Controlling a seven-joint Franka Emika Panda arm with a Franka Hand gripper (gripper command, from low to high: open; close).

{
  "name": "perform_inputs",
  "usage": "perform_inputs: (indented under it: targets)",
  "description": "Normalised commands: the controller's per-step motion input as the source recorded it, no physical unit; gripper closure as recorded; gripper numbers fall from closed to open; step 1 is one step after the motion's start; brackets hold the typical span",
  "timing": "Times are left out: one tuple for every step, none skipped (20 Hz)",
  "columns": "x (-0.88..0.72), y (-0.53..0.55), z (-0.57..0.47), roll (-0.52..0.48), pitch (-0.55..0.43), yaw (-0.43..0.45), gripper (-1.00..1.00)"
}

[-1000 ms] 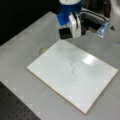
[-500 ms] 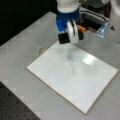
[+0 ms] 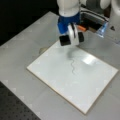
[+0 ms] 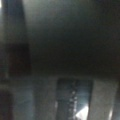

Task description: Erasing curve lines

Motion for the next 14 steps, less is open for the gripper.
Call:
perform_inputs:
  targets:
    - [-0.24,0.08,-0.29,-0.038,-0.245,0.110,1.00]
    - [-0.23,0.09,-0.29,-0.028,-0.251,0.115,1.00]
    - [-0.21,0.10,-0.29,-0.018,-0.250,0.119,1.00]
    - [-0.19,0.10,-0.27,-0.013,-0.243,0.119,1.00]
    - [-0.18,0.10,-0.26,0.000,-0.247,0.118,1.00]
    - [-0.16,0.10,-0.24,0.017,-0.244,0.116,1.00]
    - [-0.14,0.10,-0.22,0.026,-0.234,0.109,1.00]
    - [-0.11,0.10,-0.20,0.038,-0.230,0.107,1.00]
    - [-0.08,0.10,-0.19,0.050,-0.222,0.101,1.00]
    - [-0.06,0.10,-0.17,0.056,-0.209,0.092,1.00]
    - [-0.04,0.10,-0.17,0.063,-0.204,0.083,1.00]
    - [-0.02,0.10,-0.17,0.090,-0.204,0.076,1.00]
    - [0.00,0.10,-0.16,0.099,-0.193,0.065,1.00]
    - [0.01,0.09,-0.17,0.122,-0.191,0.067,1.00]
